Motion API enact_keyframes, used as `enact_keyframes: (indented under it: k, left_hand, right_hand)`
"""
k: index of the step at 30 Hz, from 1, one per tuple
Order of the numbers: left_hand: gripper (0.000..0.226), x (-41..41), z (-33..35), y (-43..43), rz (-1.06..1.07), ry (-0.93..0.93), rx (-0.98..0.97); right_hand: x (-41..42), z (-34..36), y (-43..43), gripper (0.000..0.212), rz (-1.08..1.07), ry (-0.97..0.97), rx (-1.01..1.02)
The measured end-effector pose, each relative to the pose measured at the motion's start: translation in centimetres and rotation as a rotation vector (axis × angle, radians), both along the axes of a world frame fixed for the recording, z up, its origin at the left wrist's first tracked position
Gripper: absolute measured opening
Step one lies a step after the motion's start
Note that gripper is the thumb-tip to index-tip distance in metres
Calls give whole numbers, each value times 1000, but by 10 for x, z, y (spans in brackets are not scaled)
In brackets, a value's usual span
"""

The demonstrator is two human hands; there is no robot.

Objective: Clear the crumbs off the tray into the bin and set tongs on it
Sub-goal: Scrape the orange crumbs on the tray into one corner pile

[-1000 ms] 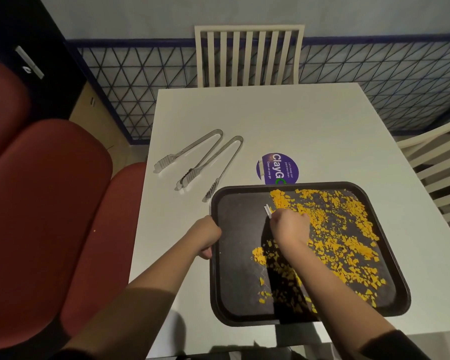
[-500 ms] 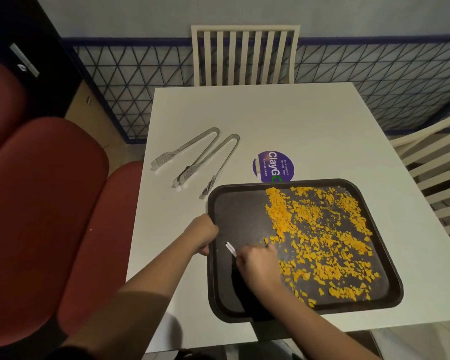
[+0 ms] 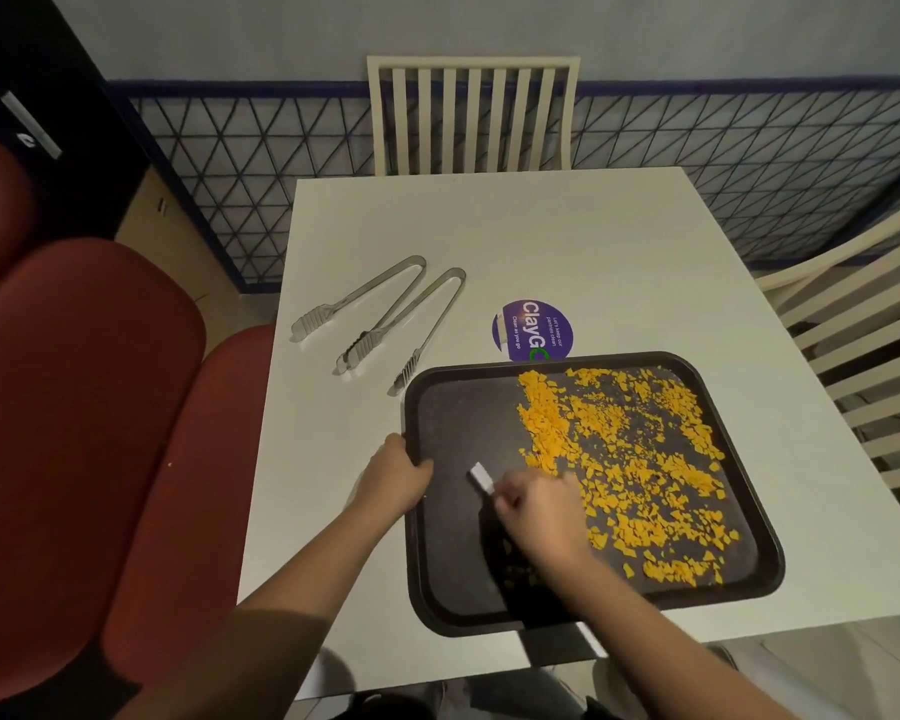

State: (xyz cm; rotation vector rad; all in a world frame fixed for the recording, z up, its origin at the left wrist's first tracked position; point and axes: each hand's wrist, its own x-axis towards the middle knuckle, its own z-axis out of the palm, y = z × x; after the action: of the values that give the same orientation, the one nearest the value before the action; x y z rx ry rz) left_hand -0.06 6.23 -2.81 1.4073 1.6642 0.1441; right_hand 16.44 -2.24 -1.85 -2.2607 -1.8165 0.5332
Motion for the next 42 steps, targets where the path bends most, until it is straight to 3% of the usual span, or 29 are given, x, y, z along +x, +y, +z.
enact_keyframes:
  k: [3,8,12,21,25,28,37,42]
  left_hand:
    - [45,-6,-6,-21,-41,36,62]
    - [45,-8,-10,-31,-92,56,88]
    - [43,-7,-8,-32,-93,44,94]
    - [41,-6,-8,-32,-107,57,102]
    - [41,-7,-9,-31,-111,62,100]
    - [40,-7,-9,-30,-111,63,94]
    - [46,-10,-10,-29,-101,8,70]
    - [45,-11,-7,-30,-84,-17,58]
  right_hand:
    - [-35,-5,-30,6,148,29,3]
    - [-38,-22,-43,19,158,-50,-36]
    - [-13,-23,-33,7,52,-74,12]
    - [31,-16,-19,16,-164,-58,0]
    - [-6,-9,-42,14,118,91,-20]
    - [-29,-16,-63,7,236,59,-56]
    - [23,-22,-71,23,-27,-26,28]
    - [38,-13,-69,11,-153,18,36]
